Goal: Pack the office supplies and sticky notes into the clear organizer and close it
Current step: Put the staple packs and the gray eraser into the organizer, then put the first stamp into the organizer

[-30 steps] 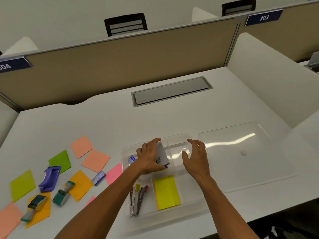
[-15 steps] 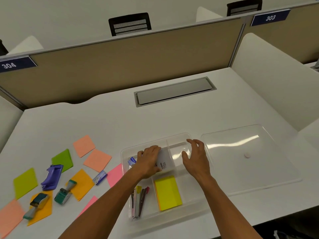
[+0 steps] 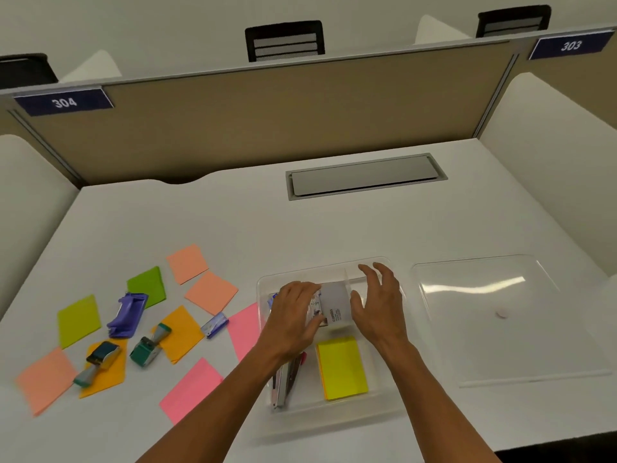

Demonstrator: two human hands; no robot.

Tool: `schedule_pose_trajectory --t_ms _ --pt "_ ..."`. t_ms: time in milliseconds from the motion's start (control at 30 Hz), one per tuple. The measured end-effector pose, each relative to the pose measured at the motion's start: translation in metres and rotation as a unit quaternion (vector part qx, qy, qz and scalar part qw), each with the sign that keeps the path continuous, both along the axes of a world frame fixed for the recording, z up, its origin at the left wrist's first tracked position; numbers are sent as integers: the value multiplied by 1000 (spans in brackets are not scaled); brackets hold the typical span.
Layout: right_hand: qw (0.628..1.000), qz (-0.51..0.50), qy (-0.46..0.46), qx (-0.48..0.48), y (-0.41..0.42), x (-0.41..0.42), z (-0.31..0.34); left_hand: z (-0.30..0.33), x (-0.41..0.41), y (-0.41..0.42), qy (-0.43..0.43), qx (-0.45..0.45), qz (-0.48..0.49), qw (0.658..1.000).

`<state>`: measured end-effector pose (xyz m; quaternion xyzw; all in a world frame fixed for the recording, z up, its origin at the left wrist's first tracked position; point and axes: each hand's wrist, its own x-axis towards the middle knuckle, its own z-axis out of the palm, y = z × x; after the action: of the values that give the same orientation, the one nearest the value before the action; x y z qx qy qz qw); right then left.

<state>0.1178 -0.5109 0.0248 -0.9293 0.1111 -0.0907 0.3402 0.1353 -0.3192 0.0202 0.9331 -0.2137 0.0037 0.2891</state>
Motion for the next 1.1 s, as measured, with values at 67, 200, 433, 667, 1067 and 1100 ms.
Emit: schedule_pose_trajectory --t_ms 67,200,433,667,1067,1100 --pt "999 23 -16 15 14 3 3 -1 -4 12 -12 -6 3 1000" --pt "997 69 -26 32 45 6 9 -5 -13 43 -25 -21 46 998" --pt "985 165 -10 48 115 6 12 -10 -36 102 6 -9 144 989" --pt "961 276 9 2 175 3 10 -10 -57 163 31 -21 233 972" --pt "912 385 89 -113 250 10 -9 -18 -71 258 41 44 363 930" --pt "910 382 91 -130 255 11 -11 -20 -72 264 43 58 365 928"
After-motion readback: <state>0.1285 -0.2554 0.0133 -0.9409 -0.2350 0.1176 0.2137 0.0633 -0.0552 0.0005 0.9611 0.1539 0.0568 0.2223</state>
